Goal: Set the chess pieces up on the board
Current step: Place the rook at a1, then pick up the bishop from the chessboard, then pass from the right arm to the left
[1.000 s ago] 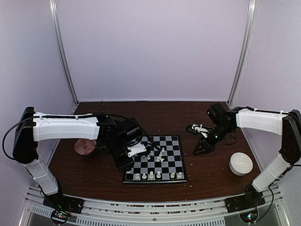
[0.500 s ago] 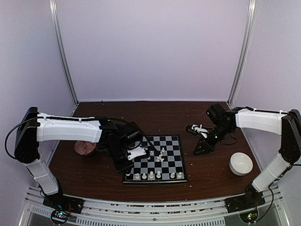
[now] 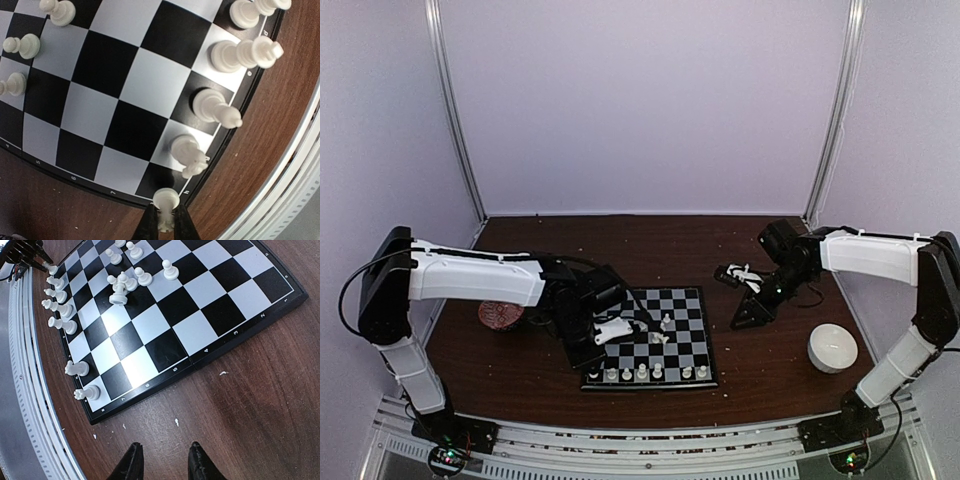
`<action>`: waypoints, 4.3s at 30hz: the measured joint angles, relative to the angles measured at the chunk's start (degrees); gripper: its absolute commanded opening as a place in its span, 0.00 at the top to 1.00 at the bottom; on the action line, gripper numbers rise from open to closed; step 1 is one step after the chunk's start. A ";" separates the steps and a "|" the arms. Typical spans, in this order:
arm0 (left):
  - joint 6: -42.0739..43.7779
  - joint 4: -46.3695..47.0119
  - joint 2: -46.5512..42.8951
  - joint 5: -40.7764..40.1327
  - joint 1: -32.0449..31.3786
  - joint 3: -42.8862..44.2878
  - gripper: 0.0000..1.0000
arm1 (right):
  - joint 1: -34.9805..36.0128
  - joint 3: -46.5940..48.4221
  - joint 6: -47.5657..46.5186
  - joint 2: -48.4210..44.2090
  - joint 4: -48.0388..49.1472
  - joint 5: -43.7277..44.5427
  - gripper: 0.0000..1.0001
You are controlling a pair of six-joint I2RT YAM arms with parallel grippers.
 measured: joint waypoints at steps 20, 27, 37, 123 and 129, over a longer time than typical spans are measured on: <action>0.37 1.70 1.33 -0.28 -0.13 -0.98 0.76 | 0.00 0.39 -0.09 0.02 -0.04 -0.07 0.65; 0.48 1.44 0.42 -0.55 -0.13 -1.11 0.70 | 0.96 0.39 1.01 -0.15 0.17 -0.31 0.65; -2.47 4.90 -9.53 -5.03 1.79 2.89 0.62 | 11.06 8.33 6.01 -0.63 1.27 5.86 0.65; -38.21 59.12 2.21 36.02 15.28 -4.94 0.52 | 18.47 9.31 16.37 4.24 14.45 1.29 0.83; -43.25 65.33 2.67 40.79 15.28 -5.49 0.51 | 18.45 9.31 16.39 4.22 14.45 0.52 0.83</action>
